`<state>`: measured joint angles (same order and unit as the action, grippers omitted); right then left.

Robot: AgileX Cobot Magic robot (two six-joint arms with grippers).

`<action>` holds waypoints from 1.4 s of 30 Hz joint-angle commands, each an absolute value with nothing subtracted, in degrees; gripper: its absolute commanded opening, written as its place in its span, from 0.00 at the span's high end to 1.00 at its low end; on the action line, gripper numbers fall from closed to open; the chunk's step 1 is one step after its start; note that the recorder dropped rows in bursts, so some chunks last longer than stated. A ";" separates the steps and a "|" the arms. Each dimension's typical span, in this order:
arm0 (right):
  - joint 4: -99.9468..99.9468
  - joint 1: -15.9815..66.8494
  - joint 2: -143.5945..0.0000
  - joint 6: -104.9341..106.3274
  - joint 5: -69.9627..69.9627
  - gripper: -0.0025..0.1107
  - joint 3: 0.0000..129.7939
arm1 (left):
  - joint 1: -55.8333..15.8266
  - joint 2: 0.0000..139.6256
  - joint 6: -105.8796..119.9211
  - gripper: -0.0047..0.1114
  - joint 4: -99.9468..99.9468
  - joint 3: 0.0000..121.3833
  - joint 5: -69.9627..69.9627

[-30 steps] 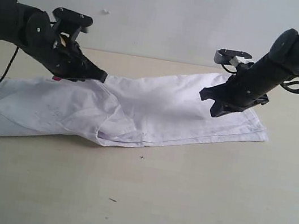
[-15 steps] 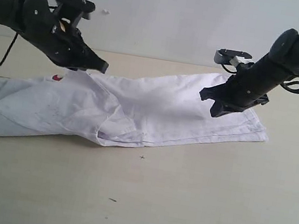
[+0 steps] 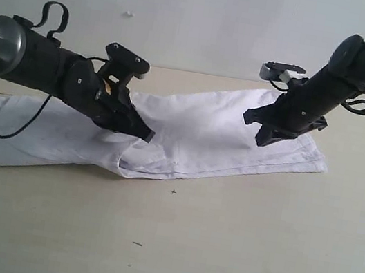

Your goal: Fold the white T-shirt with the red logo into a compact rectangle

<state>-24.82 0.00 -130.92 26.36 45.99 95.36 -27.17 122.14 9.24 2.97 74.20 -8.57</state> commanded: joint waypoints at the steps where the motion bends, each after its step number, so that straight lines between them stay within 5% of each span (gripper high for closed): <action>1: -25.02 -0.28 -130.61 26.88 45.49 0.98 95.69 | -27.28 122.08 9.10 0.96 3.25 74.19 -8.44; 21: -24.89 -0.28 -130.61 26.88 45.06 0.98 95.69 | -17.78 123.34 7.52 0.96 3.87 74.19 -5.88; 33: -24.89 -0.28 -130.61 26.88 44.12 0.98 95.69 | -12.44 112.55 3.95 0.95 3.62 74.19 -19.09; 36: -25.12 -0.28 -130.61 26.88 44.00 0.98 95.69 | -6.91 110.82 0.74 0.86 3.88 74.19 -23.75; 42: -26.53 -0.28 -130.61 26.88 44.00 0.98 95.69 | 3.40 111.48 0.00 0.46 9.47 74.19 -29.32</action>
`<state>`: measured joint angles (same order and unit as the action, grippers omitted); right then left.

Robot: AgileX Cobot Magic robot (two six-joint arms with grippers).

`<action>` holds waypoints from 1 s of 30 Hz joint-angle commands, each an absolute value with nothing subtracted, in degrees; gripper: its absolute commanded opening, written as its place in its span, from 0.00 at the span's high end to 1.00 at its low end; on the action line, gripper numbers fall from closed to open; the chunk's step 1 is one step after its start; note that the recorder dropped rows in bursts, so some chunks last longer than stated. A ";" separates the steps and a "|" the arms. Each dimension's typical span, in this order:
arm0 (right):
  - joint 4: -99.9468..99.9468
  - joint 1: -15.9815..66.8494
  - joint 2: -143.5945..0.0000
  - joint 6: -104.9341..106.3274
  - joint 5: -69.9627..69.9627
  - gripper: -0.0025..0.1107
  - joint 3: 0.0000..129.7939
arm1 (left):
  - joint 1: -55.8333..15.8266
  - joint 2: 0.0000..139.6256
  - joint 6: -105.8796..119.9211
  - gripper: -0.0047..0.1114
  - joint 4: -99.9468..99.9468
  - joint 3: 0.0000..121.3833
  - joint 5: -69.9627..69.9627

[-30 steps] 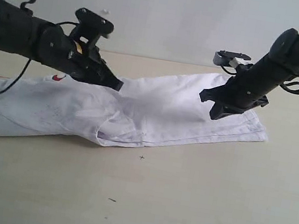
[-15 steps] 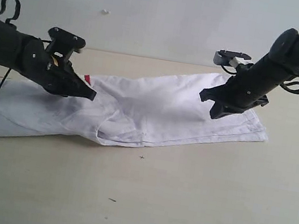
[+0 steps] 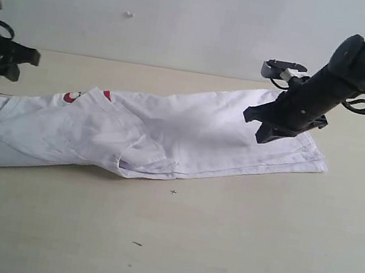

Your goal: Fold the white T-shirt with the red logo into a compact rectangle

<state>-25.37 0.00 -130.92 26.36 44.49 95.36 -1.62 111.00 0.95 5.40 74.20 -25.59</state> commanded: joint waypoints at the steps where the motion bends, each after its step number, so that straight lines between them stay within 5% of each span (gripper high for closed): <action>1: -26.53 -0.28 -130.61 26.88 44.00 0.98 95.69 | 4.80 111.77 0.00 0.45 9.72 74.19 -29.95; 13: -26.54 -0.28 -130.61 27.15 44.51 0.98 95.69 | 15.70 115.80 14.49 0.45 25.70 73.17 -34.21; 30: -26.54 -0.28 -130.61 28.29 44.54 0.98 95.79 | 16.10 125.90 37.10 0.45 49.47 73.43 -36.04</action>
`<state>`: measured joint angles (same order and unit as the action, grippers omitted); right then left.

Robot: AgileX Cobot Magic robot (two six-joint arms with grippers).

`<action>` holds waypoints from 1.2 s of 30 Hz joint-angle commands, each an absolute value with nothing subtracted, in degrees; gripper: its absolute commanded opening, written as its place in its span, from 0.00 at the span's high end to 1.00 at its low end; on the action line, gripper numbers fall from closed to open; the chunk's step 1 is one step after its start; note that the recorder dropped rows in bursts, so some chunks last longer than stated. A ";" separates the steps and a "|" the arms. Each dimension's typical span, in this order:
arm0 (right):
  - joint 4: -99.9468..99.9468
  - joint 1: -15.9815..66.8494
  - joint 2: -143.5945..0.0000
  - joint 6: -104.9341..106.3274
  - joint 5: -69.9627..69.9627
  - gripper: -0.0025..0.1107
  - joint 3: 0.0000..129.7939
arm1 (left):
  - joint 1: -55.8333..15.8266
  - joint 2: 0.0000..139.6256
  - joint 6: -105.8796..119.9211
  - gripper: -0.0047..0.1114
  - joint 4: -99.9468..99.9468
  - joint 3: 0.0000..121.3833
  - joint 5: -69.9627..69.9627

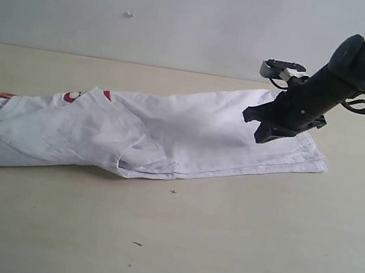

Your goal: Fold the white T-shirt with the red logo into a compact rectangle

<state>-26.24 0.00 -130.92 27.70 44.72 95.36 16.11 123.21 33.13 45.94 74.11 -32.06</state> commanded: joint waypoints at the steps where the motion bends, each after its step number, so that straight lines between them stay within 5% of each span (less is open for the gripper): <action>1: -26.54 -0.28 -130.61 28.37 44.67 0.98 95.93 | 16.10 126.02 38.08 0.45 50.68 73.43 -36.97; 9: -27.28 -0.28 -129.87 28.37 44.86 0.98 95.93 | 16.10 128.08 38.69 0.46 49.88 73.43 -45.93; 10: -27.43 -0.28 -129.87 28.37 45.24 0.98 95.93 | 15.99 128.17 38.69 0.50 49.88 73.43 -45.93; 14: -27.43 -0.28 -129.87 28.37 45.24 0.98 95.93 | 16.09 126.58 39.14 0.96 49.09 73.43 -44.37; 25: -38.30 -0.28 -120.14 34.43 46.62 0.97 95.93 | 10.71 115.76 29.93 0.96 51.91 84.15 -55.20; 33: -40.55 -0.67 -114.39 31.45 47.78 0.57 95.93 | -10.88 112.87 17.63 0.96 51.91 99.46 -52.24; 36: -40.24 -1.56 -109.82 29.03 48.58 0.50 95.93 | -20.01 114.94 16.02 0.96 51.91 102.99 -45.36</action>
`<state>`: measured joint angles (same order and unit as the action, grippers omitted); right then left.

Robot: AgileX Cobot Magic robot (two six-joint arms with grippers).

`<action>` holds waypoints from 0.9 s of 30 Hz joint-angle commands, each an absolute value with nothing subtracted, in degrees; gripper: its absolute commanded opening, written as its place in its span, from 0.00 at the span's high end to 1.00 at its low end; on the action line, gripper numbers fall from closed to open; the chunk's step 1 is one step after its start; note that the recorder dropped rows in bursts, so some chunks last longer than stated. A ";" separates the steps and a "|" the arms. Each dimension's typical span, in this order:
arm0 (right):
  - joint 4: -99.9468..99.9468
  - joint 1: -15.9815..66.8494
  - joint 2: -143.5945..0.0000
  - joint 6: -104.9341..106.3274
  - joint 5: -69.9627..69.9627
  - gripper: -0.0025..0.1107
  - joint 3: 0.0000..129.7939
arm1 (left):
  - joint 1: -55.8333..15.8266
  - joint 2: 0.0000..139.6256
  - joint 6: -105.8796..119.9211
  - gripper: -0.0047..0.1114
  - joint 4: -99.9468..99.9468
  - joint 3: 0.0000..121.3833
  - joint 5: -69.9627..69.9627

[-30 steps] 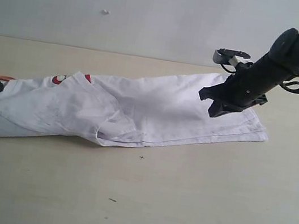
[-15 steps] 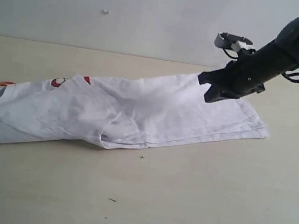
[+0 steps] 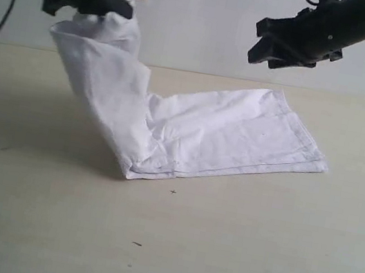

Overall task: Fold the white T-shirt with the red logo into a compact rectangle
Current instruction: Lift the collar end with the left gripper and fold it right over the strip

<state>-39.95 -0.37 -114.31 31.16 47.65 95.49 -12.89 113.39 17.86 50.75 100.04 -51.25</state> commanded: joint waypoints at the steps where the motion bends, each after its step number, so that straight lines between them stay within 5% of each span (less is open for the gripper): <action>1: -40.12 -1.85 -108.85 28.62 48.89 0.50 95.93 | -22.10 115.72 15.79 0.96 51.91 103.58 -43.74; 6: -40.03 -3.61 -103.84 27.79 50.95 0.50 95.93 | -28.95 122.00 15.79 0.85 51.69 107.64 -35.85; 12: -40.03 -3.78 -102.75 27.79 52.57 0.50 95.93 | -30.35 125.90 13.90 0.29 52.04 111.27 -34.68; 27: -35.61 -8.30 -115.94 23.76 54.38 0.48 95.07 | -24.50 117.91 6.42 0.43 29.87 113.52 -50.49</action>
